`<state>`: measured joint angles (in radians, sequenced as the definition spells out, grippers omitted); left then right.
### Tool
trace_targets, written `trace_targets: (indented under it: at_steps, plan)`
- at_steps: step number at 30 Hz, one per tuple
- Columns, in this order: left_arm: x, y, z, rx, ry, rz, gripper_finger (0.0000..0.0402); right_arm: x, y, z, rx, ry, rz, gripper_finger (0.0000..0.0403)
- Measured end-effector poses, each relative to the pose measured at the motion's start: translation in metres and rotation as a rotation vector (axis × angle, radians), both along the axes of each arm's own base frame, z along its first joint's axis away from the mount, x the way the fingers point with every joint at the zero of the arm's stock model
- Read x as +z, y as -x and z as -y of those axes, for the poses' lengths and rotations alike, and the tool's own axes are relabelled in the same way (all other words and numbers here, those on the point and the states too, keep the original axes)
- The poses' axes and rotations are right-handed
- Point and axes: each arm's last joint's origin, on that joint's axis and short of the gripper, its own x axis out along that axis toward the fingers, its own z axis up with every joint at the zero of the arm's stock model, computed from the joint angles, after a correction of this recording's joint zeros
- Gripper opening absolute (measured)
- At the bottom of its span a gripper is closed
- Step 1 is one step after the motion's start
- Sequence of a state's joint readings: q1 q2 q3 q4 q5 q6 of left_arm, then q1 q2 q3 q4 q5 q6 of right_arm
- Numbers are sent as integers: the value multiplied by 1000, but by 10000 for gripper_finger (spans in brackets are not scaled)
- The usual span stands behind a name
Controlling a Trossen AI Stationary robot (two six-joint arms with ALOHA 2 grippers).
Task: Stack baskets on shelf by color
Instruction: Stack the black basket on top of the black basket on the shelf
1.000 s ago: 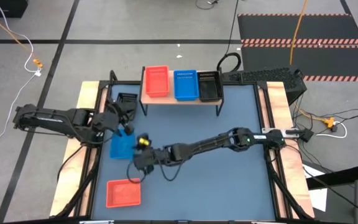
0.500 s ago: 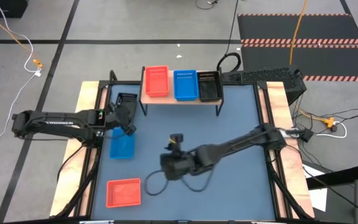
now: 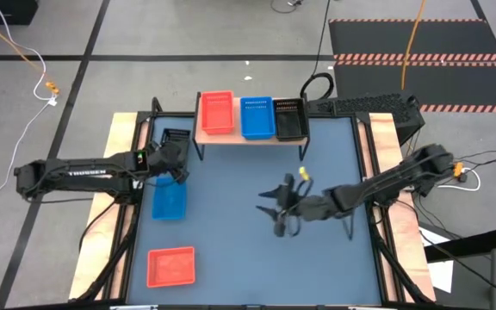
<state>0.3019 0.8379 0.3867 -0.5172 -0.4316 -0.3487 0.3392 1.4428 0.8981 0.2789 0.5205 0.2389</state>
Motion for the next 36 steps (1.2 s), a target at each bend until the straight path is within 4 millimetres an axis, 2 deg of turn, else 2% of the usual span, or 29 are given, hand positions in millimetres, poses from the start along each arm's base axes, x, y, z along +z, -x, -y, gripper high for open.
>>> trace_targets:
  at_steps: [3, 8, 17, 21, 29, 36]
  plan:
    - [-7, 1, -3, -39, 19, 16, 171, -11, 20, 7, -10, -68, 100, 170]
    - [-16, 4, -6, -58, 31, 8, 144, -13, 43, 11, 7, -121, 231, 170]
    - [-13, 3, -9, -22, 39, 36, 103, -16, 51, 5, 39, -130, 228, 170]
    - [-4, 0, -10, -19, 6, 53, 117, -16, 52, 5, 39, -128, 227, 170]
    - [-1, -1, -11, -1, 9, 77, 186, -16, 51, 5, 38, -130, 228, 170]
    - [-14, -1, -11, -22, -14, 119, 208, -15, 51, 5, 38, -138, 248, 170]
